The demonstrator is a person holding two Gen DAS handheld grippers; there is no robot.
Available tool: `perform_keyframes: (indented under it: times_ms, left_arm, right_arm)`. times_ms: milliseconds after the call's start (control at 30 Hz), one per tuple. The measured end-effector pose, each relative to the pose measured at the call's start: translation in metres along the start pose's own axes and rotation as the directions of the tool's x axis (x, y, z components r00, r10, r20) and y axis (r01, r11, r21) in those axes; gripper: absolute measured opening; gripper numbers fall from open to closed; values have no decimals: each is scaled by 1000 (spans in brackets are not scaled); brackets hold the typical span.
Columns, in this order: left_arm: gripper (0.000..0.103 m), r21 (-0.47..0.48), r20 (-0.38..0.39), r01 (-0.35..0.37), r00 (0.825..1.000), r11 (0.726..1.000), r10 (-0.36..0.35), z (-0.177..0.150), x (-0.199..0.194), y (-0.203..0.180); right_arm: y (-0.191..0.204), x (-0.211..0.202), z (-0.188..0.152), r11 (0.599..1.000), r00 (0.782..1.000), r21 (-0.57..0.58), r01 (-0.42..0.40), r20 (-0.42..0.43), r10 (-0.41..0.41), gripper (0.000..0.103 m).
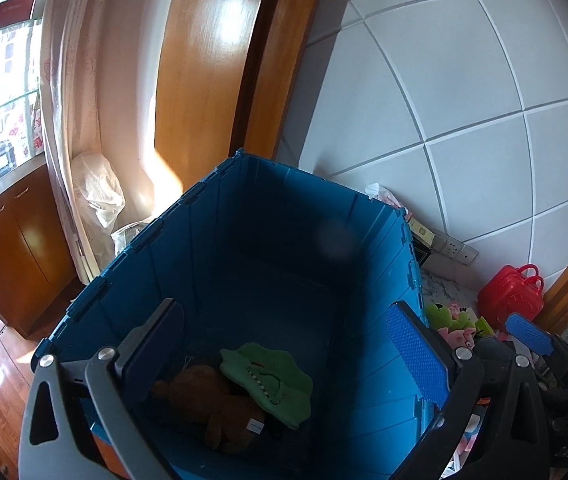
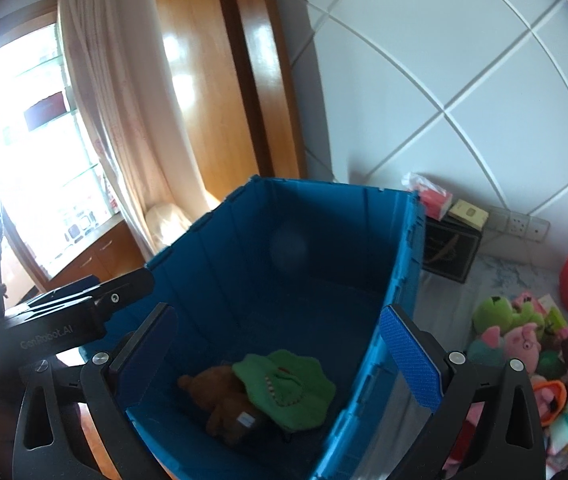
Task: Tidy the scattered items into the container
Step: 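Open both grippers to drop the bear and crocodile into the crate, then move both grippers back over the pile of items on the bed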
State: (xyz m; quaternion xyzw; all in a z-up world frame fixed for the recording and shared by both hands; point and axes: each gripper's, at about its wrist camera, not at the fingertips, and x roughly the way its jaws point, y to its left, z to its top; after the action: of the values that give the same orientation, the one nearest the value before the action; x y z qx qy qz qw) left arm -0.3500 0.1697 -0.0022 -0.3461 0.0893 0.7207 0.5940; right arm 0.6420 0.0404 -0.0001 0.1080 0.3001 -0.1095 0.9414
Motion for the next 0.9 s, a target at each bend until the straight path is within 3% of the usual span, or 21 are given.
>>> perform_keyframes:
  times_ms: [433, 633, 900]
  left_arm:
    - [103, 87, -64, 121, 991, 989, -116, -16, 14, -74]
    - [103, 122, -98, 173, 982, 977, -162, -33, 16, -133]
    - [103, 140, -187, 227, 962, 964, -199, -72, 32, -222]
  right_arm:
    - [-66, -25, -26, 988, 993, 105, 115, -21, -113, 103]
    - [-126, -54, -49, 968, 978, 142, 208, -49, -203, 103]
    - [-235, -99, -99, 915, 939, 214, 341, -127, -320, 103]
